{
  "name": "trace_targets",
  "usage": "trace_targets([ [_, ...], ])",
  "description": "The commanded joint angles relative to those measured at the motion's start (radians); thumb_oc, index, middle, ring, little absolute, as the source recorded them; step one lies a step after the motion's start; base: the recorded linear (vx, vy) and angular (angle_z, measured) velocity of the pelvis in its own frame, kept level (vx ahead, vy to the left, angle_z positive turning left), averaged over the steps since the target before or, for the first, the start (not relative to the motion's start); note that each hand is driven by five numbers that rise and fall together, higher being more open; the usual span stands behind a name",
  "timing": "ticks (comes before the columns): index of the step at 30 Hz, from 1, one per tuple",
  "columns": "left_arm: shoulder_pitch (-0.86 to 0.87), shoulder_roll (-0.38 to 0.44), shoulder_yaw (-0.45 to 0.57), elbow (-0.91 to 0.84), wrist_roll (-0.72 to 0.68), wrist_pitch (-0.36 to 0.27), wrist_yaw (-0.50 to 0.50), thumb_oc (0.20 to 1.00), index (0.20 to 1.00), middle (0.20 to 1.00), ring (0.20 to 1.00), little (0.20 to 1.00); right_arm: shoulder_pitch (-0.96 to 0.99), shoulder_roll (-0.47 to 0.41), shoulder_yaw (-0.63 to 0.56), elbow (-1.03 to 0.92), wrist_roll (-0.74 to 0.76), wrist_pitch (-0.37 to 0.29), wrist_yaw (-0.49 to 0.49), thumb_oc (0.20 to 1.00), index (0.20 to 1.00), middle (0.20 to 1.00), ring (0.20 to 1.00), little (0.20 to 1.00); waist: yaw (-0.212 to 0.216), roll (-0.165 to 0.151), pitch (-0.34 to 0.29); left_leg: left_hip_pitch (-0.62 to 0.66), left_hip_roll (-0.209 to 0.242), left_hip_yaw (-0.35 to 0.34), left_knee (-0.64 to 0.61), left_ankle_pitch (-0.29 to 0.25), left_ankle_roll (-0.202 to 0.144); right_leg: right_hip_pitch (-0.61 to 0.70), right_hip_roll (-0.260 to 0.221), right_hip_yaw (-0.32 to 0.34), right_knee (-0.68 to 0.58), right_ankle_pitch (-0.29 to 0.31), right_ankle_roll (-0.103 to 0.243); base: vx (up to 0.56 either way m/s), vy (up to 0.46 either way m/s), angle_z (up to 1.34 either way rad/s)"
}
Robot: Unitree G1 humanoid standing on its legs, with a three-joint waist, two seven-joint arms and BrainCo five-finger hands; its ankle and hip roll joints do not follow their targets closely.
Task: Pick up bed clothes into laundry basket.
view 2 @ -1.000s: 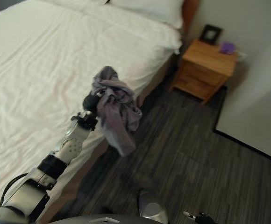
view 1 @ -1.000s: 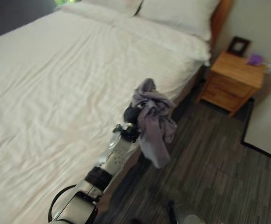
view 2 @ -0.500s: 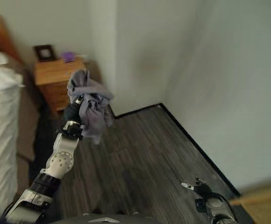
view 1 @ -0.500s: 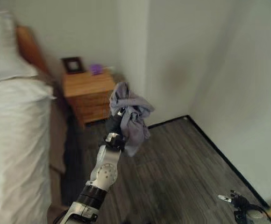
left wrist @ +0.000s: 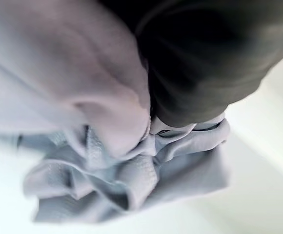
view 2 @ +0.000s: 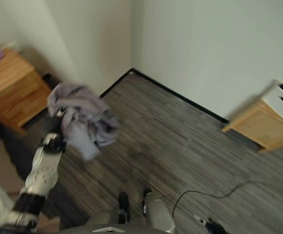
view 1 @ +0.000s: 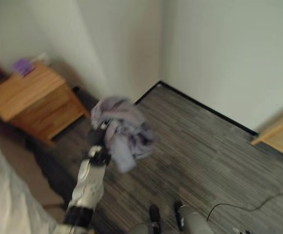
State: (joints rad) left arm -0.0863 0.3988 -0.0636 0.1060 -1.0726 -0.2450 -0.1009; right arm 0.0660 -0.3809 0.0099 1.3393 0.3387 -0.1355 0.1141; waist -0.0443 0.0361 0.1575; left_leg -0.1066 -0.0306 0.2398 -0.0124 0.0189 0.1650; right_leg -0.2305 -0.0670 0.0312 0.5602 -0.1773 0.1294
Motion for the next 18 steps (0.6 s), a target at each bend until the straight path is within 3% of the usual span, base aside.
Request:
trace_targets([
  [1, -0.076, 0.036, 0.043, -0.085, 0.046, -0.06, 0.005, 0.2, 0.2, 0.2, 0.2, 0.2, -0.007, -0.04, 0.022, -0.002, 0.039, -0.015, -0.022, 1.0, 1.0, 1.0, 1.0, 1.0, 0.046, -0.03, -0.073, -0.018, 0.047, -0.116, -0.006, -0.035, -0.143, 0.108, -0.055, -0.053, -0.295, 0.088, -0.025, -0.18, 0.018, -1.24],
  [2, -0.067, 0.033, 0.043, -0.083, 0.048, -0.058, 0.003, 0.2, 0.2, 0.2, 0.2, 0.2, -0.02, -0.037, 0.032, -0.018, 0.038, -0.016, -0.022, 1.0, 1.0, 1.0, 1.0, 1.0, 0.062, -0.044, -0.08, -0.025, 0.048, -0.071, 0.006, -0.04, -0.147, 0.145, -0.066, -0.102, -0.366, 0.096, -0.014, -0.13, -0.055, -1.62],
  [3, -0.048, 0.038, 0.048, -0.085, 0.042, -0.046, -0.007, 0.2, 0.2, 0.2, 0.2, 0.2, -0.022, -0.037, 0.042, -0.036, 0.03, -0.019, -0.017, 1.0, 1.0, 1.0, 1.0, 1.0, 0.065, -0.066, -0.085, -0.015, 0.043, -0.033, 0.01, -0.045, -0.149, 0.146, -0.058, -0.105, -0.442, 0.104, -0.004, -0.15, -0.22, -1.82],
  [4, -0.062, 0.038, 0.01, -0.065, 0.029, -0.042, -0.012, 0.2, 0.2, 0.2, 0.2, 0.2, -0.028, -0.038, 0.082, -0.083, 0.028, -0.032, -0.005, 1.0, 1.0, 1.0, 1.0, 1.0, 0.051, -0.076, -0.077, -0.039, 0.059, -0.042, 0.04, -0.028, -0.159, 0.146, -0.002, -0.03, -0.498, 0.114, -0.023, -0.11, -0.205, -1.62],
  [9, -0.097, 0.037, -0.043, -0.044, 0.016, -0.024, -0.027, 0.2, 0.2, 0.2, 0.2, 0.2, -0.015, -0.056, 0.108, -0.127, 0.03, -0.037, 0.009, 1.0, 1.0, 1.0, 1.0, 1.0, 0.03, -0.088, -0.064, -0.054, 0.064, -0.056, 0.084, -0.023, -0.171, 0.17, 0.024, -0.023, -0.547, 0.133, -0.043, -0.08, -0.123, -0.02],
  [10, -0.103, 0.033, -0.059, -0.047, 0.014, -0.021, -0.029, 0.2, 0.2, 0.2, 0.2, 0.2, -0.03, -0.072, 0.119, -0.123, 0.024, -0.037, 0.005, 1.0, 1.0, 1.0, 1.0, 1.0, 0.05, -0.102, -0.044, -0.092, 0.043, -0.174, 0.132, -0.021, -0.188, 0.164, 0.033, 0.011, -0.568, 0.155, -0.044, -0.1, -0.052, -0.33],
  [11, -0.103, 0.033, -0.059, -0.047, 0.014, -0.021, -0.029, 0.2, 0.2, 0.2, 0.2, 0.2, -0.03, -0.072, 0.119, -0.122, 0.024, -0.037, 0.005, 1.0, 1.0, 1.0, 1.0, 1.0, 0.049, -0.102, -0.046, -0.095, 0.044, -0.174, 0.132, -0.02, -0.189, 0.161, 0.034, 0.011, -0.568, 0.157, -0.045, -0.15, -0.073, -0.58],
  [12, -0.099, 0.035, -0.064, -0.052, 0.014, -0.017, -0.029, 0.2, 0.2, 0.2, 0.2, 0.2, -0.044, -0.083, 0.123, -0.118, 0.019, -0.037, 0.003, 1.0, 1.0, 1.0, 1.0, 1.0, 0.064, -0.106, -0.039, -0.103, 0.014, -0.288, 0.124, -0.019, -0.196, 0.154, 0.038, 0.025, -0.569, 0.167, -0.042, -0.05, -0.039, -0.75],
  [13, -0.211, 0.029, -0.051, 0.171, 0.524, -0.005, 0.123, 0.2, 0.2, 0.2, 0.2, 0.2, 0.074, -0.067, -0.3, -0.168, 0.503, -0.043, 0.031, 1.0, 1.0, 1.0, 1.0, 1.0, -0.054, 0.038, -0.091, 0.107, 0.043, -0.176, -0.071, 0.009, -0.212, 0.043, -0.056, 0.087, -0.396, 0.147, 0.008, -0.04, -0.032, -0.55],
  [17, -0.181, 0.016, -0.045, 0.194, 0.508, 0.001, 0.118, 0.2, 0.2, 0.2, 0.2, 0.2, 0.066, -0.047, -0.284, -0.169, 0.526, -0.039, 0.04, 1.0, 1.0, 1.0, 1.0, 1.0, -0.05, 0.028, -0.092, 0.114, 0.048, -0.162, -0.075, 0.004, -0.215, 0.08, -0.061, 0.096, -0.454, 0.159, 0.008, 0.1, -0.099, 0.13],
  [18, -0.109, -0.008, 0.001, 0.187, 0.47, 0.004, 0.117, 0.2, 0.2, 0.2, 0.2, 0.2, 0.054, -0.04, -0.29, -0.189, 0.536, -0.044, 0.042, 1.0, 1.0, 1.0, 1.0, 1.0, -0.025, 0.03, -0.135, 0.112, 0.054, -0.16, -0.075, -0.001, -0.219, 0.125, -0.059, 0.077, -0.544, 0.176, 0.008, 0.18, -0.14, -0.45],
])
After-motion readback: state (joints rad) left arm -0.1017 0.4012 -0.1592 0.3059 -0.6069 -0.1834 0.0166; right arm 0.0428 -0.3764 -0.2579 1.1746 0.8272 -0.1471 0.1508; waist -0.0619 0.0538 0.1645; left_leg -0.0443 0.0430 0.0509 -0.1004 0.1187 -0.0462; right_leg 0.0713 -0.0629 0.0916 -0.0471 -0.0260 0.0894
